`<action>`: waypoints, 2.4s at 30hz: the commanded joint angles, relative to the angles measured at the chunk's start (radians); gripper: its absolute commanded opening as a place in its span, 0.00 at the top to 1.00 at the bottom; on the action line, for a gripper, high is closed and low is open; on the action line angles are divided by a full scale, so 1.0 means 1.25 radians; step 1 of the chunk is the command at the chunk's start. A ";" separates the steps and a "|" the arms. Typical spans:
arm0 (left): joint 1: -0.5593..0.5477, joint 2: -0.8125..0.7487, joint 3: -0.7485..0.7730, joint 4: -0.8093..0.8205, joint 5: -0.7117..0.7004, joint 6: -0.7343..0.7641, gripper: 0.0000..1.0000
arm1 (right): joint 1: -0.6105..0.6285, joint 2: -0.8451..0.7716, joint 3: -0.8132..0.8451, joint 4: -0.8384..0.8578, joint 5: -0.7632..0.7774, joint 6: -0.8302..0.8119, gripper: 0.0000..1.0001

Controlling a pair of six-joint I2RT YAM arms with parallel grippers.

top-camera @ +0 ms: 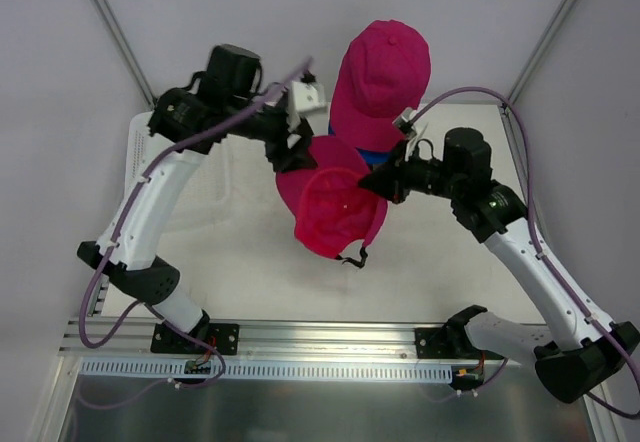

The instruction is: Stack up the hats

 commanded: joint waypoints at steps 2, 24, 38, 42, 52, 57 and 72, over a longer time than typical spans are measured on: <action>0.192 -0.122 -0.044 0.192 0.249 -0.343 0.34 | -0.073 -0.041 0.032 0.116 -0.007 0.090 1.00; 0.300 -0.241 -0.317 0.457 0.233 -0.673 0.42 | -0.009 -0.051 0.075 0.373 0.015 0.284 1.00; 0.299 -0.308 -0.353 0.533 0.243 -0.590 1.00 | 0.015 -0.086 0.058 0.320 0.082 0.170 0.32; 0.289 -0.335 -0.391 0.544 0.271 -0.457 1.00 | -0.031 -0.082 0.129 0.281 0.076 0.155 0.19; 0.173 -0.368 -0.452 0.544 0.170 -0.331 1.00 | 0.013 -0.007 0.221 0.136 0.021 0.122 0.00; 0.148 -0.357 -0.434 0.543 0.163 -0.340 1.00 | 0.060 0.018 0.249 0.062 0.056 0.017 0.35; 0.147 -0.436 -0.532 0.543 0.041 -0.405 0.16 | 0.091 -0.004 0.352 0.116 0.126 -0.128 1.00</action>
